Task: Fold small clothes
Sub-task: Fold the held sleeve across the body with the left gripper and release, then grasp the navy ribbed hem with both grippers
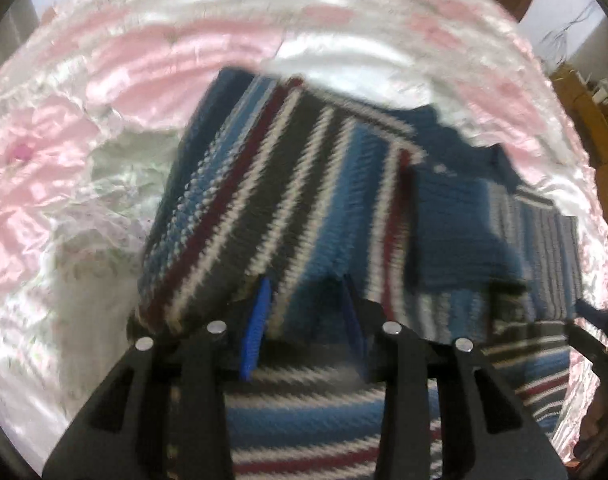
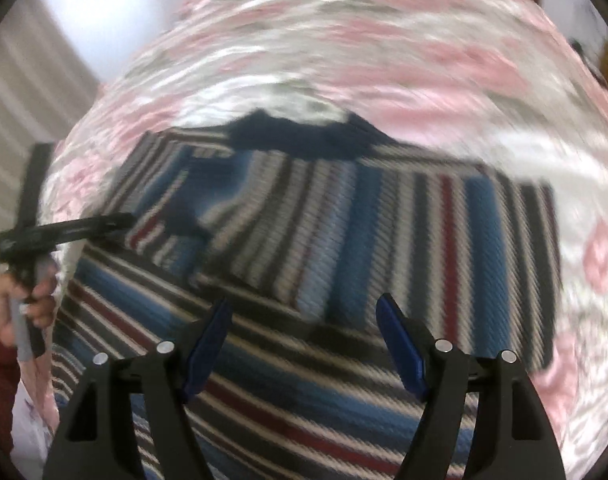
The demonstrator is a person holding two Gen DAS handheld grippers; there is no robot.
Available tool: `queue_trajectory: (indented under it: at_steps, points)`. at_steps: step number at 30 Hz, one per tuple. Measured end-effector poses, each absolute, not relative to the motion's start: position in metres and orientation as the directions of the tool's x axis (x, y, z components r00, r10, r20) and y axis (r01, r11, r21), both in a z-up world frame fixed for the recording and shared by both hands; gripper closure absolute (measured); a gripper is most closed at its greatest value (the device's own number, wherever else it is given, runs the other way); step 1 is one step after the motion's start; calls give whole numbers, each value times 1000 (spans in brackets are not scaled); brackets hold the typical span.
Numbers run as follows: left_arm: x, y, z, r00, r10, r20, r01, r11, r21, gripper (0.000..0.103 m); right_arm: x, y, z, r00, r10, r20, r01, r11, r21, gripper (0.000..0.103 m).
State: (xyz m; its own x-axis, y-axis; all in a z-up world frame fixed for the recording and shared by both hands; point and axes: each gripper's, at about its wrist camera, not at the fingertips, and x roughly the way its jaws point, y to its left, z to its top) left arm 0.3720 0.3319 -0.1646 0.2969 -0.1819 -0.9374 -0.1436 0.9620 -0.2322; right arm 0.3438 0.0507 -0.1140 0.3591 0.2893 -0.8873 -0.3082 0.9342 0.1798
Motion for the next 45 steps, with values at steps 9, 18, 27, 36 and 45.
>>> queue_trajectory:
  at_steps: [9,18,27,36,45]
  points:
    - [380,338,-187,282,-230,-932,-107,957,-268,68,368,147,-119,327,377,-867,-474,859,194,28]
    - [382,324,-189,286,-175,-942,-88,974,-207,67,391,183,-171,314,146,-938,-471,882,-20,57]
    - [381,328,-192,302,-186,-935,-92,971,-222,67,392,89,-146,320,436,-841,-263,894,363,88]
    - [367,334,-190,323,-167,-931,-99,973,-209,67,361,-21,-165,341,428,-837,-61,898,435,44]
    - [366,327,-188,331,-143,-933,-99,978,-186,66,370,-49,-172,365,538,-760,14,813,582,29]
